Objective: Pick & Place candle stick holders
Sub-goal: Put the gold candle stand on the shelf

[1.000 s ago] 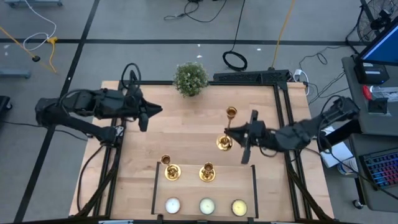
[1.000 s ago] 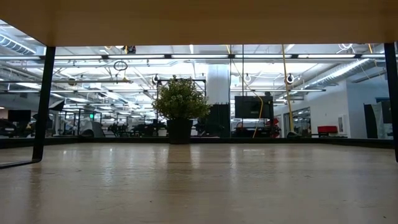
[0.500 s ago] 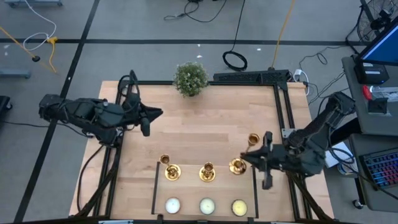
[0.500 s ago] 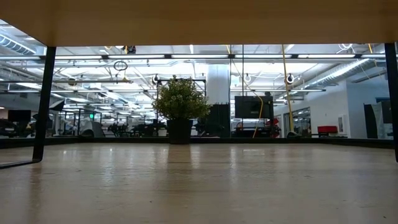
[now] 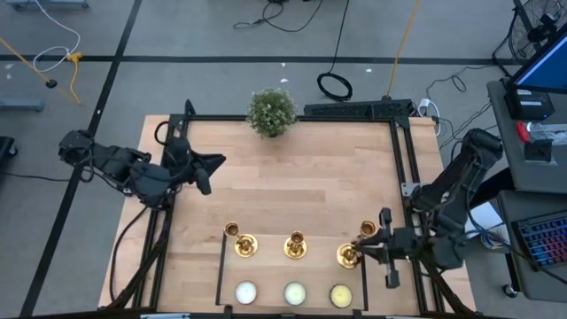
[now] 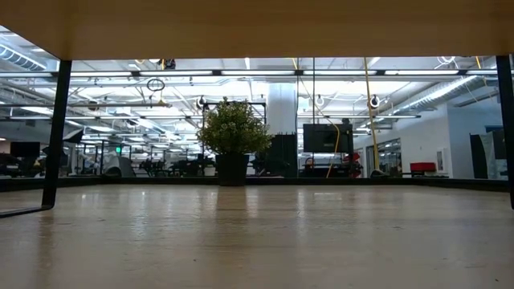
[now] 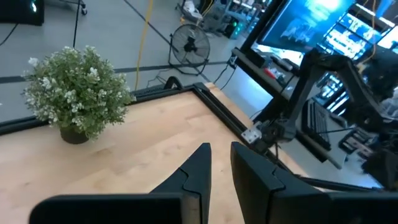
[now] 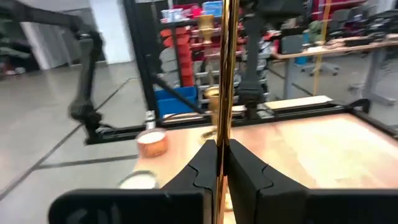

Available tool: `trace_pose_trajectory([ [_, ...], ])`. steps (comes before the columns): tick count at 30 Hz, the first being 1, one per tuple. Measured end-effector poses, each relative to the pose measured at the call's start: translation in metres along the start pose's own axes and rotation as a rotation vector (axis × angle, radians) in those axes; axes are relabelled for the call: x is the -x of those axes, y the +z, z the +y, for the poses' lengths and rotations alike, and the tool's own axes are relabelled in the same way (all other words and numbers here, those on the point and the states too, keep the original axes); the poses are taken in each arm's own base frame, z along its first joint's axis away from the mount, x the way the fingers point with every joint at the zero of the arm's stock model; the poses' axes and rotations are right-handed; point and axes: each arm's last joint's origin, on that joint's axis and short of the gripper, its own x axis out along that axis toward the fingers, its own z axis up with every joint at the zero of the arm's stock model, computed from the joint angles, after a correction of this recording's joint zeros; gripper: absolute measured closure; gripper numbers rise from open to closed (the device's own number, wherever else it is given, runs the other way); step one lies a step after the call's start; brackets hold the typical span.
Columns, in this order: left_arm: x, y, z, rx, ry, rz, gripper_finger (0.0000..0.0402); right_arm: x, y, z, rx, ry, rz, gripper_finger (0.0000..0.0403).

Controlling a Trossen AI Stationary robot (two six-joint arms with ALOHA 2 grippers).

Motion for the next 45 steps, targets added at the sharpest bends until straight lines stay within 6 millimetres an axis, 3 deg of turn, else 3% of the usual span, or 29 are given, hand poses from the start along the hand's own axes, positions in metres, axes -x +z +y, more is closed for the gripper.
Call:
trace_pose_trajectory([
  [13, -0.008, -0.017, -0.012, 0.017, 0.005, 0.039, 0.0337, -0.006, -0.025, -0.011, 0.031, -0.027, -0.013, 0.0390],
  [32, -0.008, -0.017, -0.012, 0.029, 0.003, 0.041, 0.0337, -0.012, -0.047, -0.024, 0.016, -0.050, 0.026, 0.0392],
  [45, -0.008, -0.017, -0.011, 0.019, 0.004, 0.043, 0.0337, -0.012, -0.048, -0.024, 0.010, -0.053, 0.027, 0.0393],
])
